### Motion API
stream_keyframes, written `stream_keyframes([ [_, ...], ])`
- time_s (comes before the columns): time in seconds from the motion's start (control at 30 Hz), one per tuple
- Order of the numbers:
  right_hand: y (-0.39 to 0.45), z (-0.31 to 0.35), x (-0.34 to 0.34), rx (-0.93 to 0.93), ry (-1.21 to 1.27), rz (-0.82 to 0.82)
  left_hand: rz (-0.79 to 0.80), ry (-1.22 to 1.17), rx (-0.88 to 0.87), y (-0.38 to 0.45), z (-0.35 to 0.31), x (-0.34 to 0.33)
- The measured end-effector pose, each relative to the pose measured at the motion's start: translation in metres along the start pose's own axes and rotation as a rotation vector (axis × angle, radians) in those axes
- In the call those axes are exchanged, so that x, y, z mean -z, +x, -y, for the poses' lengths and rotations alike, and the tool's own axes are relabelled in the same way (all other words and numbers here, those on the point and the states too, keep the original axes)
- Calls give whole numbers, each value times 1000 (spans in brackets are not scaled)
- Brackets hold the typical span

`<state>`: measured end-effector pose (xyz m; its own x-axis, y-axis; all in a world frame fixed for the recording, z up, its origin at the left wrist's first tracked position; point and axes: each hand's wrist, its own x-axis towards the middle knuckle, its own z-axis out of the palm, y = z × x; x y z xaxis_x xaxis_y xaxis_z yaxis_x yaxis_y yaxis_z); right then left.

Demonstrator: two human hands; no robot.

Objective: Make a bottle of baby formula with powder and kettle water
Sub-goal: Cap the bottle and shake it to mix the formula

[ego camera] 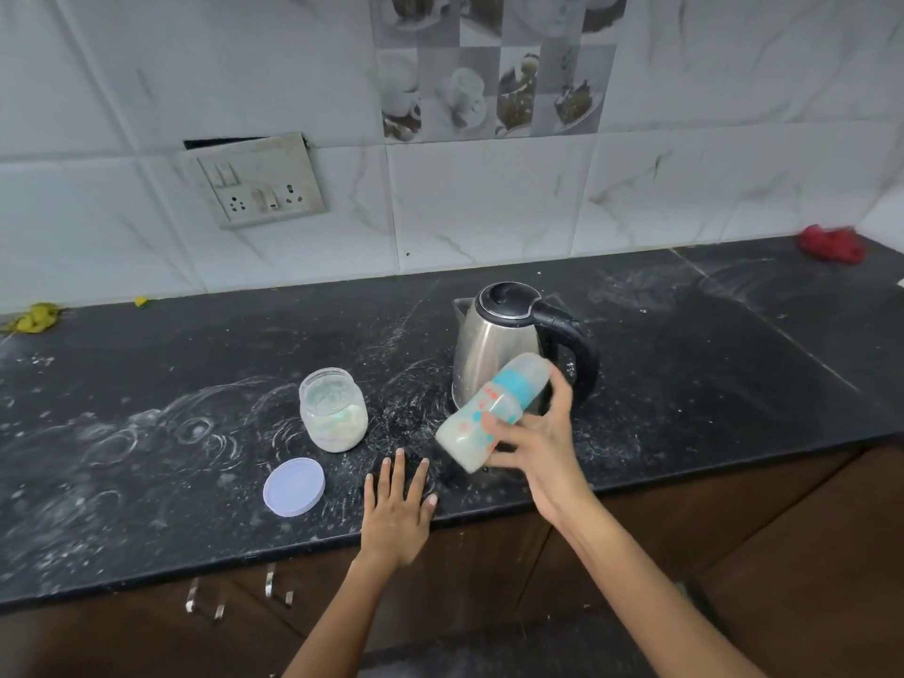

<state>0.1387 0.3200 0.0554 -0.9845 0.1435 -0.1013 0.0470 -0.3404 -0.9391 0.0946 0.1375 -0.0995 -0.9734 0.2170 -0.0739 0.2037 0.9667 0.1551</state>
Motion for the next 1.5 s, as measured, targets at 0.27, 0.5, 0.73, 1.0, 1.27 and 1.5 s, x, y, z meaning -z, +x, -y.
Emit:
stream_keyframes([
  [0.27,-2,-1,-3,-8,12,5,14,54,-52,3,-1,-1],
  [0.5,-3,-2,-1,-15,77,-25,97,12,-44,4,-2,-5],
  [0.73,-5,-6,-3,14,93,-52,70,-29,-51,-2,-3,17],
  [1.0,-3,-4,-5,28,49,-63,152,-56,-60,-3,-5,19],
  [1.27,-3,-4,-7,51,10,-104,185,8,-62,-2,-1,6],
  [1.5,-4,-3,-8,27,-44,-50,122,3,-44,-2,-4,8],
])
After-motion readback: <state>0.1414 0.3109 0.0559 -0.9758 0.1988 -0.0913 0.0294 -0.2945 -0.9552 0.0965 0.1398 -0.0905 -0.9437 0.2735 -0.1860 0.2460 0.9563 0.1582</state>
